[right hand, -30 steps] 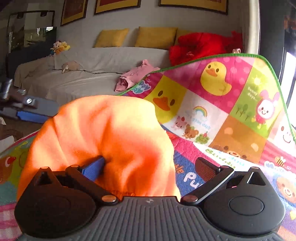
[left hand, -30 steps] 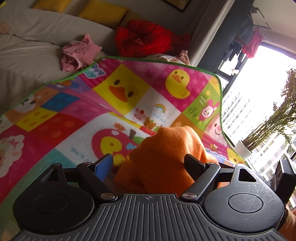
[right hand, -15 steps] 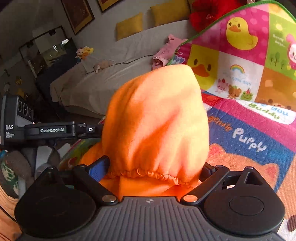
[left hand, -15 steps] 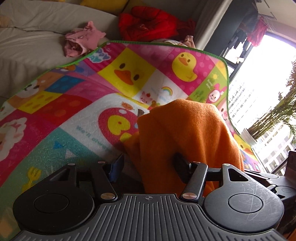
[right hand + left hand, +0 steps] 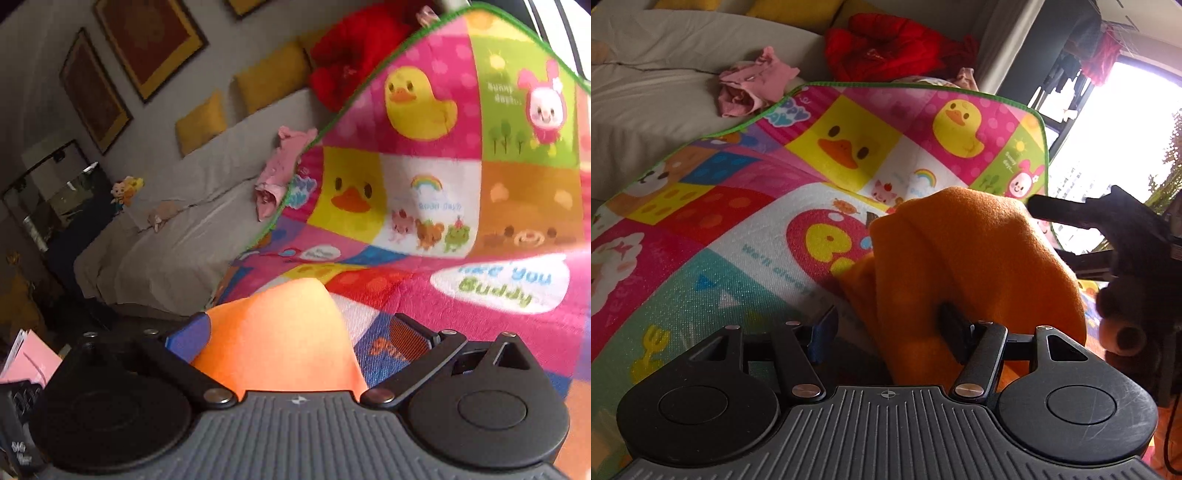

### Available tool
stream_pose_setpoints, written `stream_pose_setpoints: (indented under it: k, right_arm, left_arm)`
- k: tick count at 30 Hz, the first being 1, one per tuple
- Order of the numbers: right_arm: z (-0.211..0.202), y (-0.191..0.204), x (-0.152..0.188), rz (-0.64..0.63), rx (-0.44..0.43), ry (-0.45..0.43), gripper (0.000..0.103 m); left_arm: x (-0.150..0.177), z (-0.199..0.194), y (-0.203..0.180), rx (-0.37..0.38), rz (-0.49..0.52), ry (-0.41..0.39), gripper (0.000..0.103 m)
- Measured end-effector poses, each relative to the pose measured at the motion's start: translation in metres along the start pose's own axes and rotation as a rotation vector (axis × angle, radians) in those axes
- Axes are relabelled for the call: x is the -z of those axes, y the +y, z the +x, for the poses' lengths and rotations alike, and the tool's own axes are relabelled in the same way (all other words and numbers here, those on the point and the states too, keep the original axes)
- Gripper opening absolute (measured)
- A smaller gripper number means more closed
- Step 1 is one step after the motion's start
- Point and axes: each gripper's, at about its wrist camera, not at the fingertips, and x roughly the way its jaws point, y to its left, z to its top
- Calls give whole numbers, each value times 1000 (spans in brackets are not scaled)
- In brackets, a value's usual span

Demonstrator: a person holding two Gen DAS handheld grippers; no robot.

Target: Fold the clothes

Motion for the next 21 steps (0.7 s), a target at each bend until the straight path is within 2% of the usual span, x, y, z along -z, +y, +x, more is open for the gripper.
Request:
stream_pose_setpoints:
  k: [2, 5, 6, 7, 10, 11, 14, 17, 19, 21]
  right_arm:
    - [7, 15, 7, -51, -65, 12, 95]
    - [-8, 51, 21, -307, -128, -29, 94]
    - [-10, 57, 24, -349, -125, -27, 94]
    - [-10, 59, 25, -371, -112, -19, 94]
    - [9, 52, 28, -363, 72, 30, 94]
    - [13, 47, 29, -345, 97, 40, 98]
    - [18, 36, 34, -292, 99, 50, 102]
    - [14, 46, 45, -365, 107, 39, 102]
    - [10, 53, 53, -426, 115, 26, 102]
    - [1, 59, 60, -486, 122, 7, 103]
  left_arm:
    - [1, 2, 2, 1, -1, 7, 66]
    - [4, 3, 5, -11, 9, 24, 65]
    - [6, 4, 7, -16, 13, 28, 65]
    - [7, 2, 9, -15, 9, 28, 66]
    - [4, -8, 14, -6, -22, 1, 66]
    - [2, -13, 16, -3, -34, -12, 66]
    - [-9, -25, 16, 51, -69, -43, 71]
    - [-23, -30, 8, 129, -86, -59, 80]
    - [-30, -23, -2, 144, -66, -52, 81]
    - [-32, -11, -11, 101, -24, -29, 78]
